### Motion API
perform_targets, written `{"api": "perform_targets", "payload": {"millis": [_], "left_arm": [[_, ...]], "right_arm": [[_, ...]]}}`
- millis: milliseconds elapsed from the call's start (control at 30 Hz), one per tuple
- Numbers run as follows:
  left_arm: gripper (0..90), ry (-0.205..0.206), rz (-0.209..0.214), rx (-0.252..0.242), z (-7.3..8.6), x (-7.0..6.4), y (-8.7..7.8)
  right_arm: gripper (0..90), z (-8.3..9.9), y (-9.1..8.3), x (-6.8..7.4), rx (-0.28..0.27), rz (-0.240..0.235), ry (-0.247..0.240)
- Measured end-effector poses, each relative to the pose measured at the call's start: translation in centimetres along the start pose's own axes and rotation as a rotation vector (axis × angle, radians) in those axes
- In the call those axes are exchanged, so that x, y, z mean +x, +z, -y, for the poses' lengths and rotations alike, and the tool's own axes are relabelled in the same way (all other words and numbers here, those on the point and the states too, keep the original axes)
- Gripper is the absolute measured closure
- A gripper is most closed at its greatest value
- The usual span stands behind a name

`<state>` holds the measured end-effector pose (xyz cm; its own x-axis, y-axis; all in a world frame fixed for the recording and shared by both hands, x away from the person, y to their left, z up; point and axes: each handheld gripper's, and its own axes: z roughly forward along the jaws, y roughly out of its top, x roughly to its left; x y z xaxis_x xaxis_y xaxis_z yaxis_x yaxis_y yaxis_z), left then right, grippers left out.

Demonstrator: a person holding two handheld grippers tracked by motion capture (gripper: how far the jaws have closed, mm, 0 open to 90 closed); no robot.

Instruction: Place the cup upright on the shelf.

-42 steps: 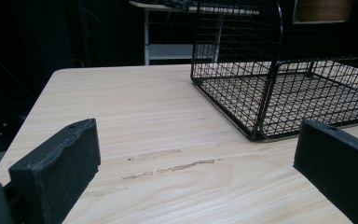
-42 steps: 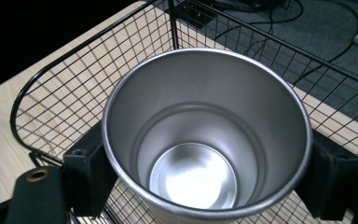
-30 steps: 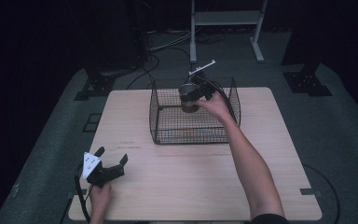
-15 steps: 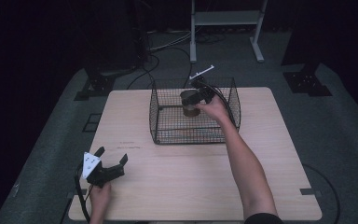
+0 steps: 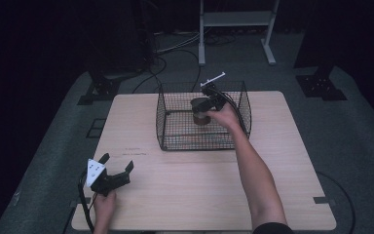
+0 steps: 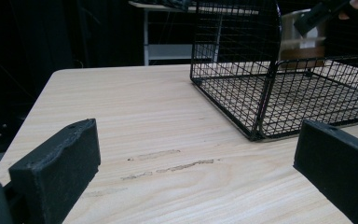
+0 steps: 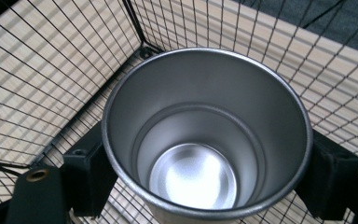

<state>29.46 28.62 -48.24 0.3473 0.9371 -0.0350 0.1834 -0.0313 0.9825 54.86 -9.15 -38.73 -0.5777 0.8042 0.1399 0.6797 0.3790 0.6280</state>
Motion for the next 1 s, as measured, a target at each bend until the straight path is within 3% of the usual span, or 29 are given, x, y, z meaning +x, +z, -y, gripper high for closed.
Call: {"api": "perform_targets", "payload": {"millis": [433, 633, 733, 1000], "left_arm": [[0.0, 0.000, -0.001, 0.000, 0.0, 0.0, 0.0], [0.0, 0.003, -0.001, 0.005, 0.0, 0.1, 0.0], [0.0, 0.000, 0.000, 0.004, 0.0, 0.1, 0.0], [0.0, -0.001, -0.001, 0.004, 0.0, 0.1, 0.0]], "right_arm": [[17.9, 0.4, 1.2, -0.2, 0.026, 0.013, 0.011], [17.9, 0.4, 1.7, 0.1, 0.037, 0.017, -0.014], [17.9, 0.5, 2.0, 0.3, 0.046, 0.045, -0.036], [17.6, 0.8, 2.7, 0.5, 0.102, 0.069, -0.080]]}}
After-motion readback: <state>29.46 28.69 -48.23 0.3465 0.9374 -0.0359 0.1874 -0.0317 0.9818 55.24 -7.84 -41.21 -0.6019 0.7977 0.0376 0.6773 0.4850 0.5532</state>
